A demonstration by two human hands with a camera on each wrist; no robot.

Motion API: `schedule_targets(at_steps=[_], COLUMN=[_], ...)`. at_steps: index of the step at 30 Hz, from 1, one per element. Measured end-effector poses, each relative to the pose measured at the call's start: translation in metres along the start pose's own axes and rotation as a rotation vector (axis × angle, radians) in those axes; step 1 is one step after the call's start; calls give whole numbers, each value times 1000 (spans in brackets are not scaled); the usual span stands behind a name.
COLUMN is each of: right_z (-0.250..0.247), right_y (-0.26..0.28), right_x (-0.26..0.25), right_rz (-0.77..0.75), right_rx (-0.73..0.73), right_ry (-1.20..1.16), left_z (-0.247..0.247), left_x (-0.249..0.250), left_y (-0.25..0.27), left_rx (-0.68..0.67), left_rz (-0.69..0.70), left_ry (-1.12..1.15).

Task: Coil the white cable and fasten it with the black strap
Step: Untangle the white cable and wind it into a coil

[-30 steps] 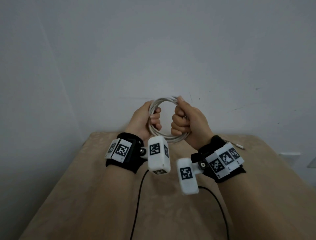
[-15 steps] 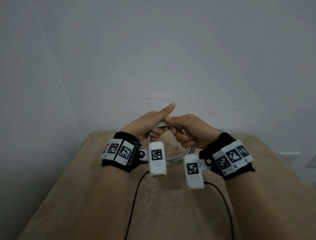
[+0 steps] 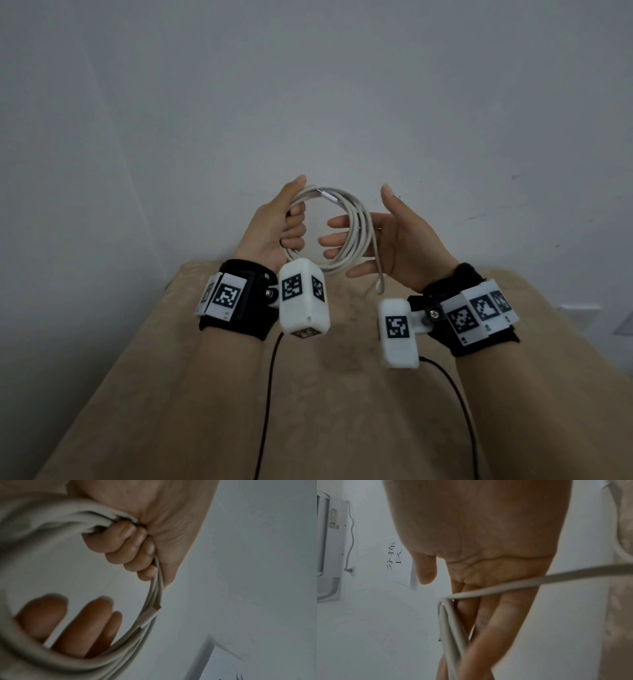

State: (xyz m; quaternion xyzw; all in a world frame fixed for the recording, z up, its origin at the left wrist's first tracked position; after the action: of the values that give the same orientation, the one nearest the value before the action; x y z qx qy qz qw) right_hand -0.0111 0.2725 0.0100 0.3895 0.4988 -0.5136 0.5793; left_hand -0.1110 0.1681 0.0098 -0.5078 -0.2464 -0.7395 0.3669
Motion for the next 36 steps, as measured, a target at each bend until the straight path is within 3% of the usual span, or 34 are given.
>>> schedule_targets(at_steps=[8, 17, 22, 30, 36], right_z=[3, -3, -7, 1, 2], right_y=[-10, -21, -21, -10, -9], right_x=[-1, 2, 8, 18, 29], right_rz=[-128, -302, -174, 112, 236], right_rx=[102, 208, 150, -39, -71], right_ry=[98, -261, -268, -50, 110], left_z=[-6, 9, 11, 17, 33], left_x=[-8, -22, -19, -23, -29], left_y=[-5, -10, 0, 15, 18], left_rx=[37, -53, -148, -288, -385], left_rz=[-48, -159, -234, -263, -252], left_ry=[322, 348, 133, -377, -452])
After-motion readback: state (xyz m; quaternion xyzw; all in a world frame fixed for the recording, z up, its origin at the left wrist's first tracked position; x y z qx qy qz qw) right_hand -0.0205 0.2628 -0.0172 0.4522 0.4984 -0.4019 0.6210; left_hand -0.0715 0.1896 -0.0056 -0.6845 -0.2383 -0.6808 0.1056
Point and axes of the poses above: each hand's wrist, its own y-axis away from the middle knuckle, its own z-axis out of the palm, x = y × z, the point moved 7 cm from there along -y, towards the middle knuckle, and after that the axes turned 5 degrees about -x, right-handed, at the moved point
